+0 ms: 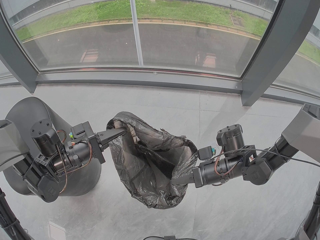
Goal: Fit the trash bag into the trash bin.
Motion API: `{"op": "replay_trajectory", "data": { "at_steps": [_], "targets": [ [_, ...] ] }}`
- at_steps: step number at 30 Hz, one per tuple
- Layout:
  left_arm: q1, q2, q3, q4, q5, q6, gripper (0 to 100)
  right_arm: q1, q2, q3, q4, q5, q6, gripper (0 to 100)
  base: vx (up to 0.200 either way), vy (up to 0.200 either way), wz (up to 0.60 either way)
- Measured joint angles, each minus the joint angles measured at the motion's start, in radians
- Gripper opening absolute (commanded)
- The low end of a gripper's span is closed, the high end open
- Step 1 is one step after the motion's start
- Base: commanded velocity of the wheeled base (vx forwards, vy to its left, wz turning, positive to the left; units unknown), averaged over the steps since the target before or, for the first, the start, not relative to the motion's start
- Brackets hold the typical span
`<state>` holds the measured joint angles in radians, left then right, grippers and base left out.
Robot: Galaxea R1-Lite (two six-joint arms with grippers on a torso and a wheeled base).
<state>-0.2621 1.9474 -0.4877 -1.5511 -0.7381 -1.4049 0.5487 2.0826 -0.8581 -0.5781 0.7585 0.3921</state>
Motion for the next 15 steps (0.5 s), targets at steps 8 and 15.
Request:
{"op": "replay_trajectory", "data": {
  "at_steps": [8,15],
  "targets": [
    [0.039,0.041,-0.043,-0.001,-0.007,0.001,0,0.001,0.083,-0.093,0.000,-0.069,0.001,0,0.000,0.000,0.00],
    [0.068,0.078,-0.074,-0.001,-0.038,0.002,0,0.000,0.131,-0.150,-0.002,-0.103,0.001,0,0.000,0.000,0.00]
  ]
}}
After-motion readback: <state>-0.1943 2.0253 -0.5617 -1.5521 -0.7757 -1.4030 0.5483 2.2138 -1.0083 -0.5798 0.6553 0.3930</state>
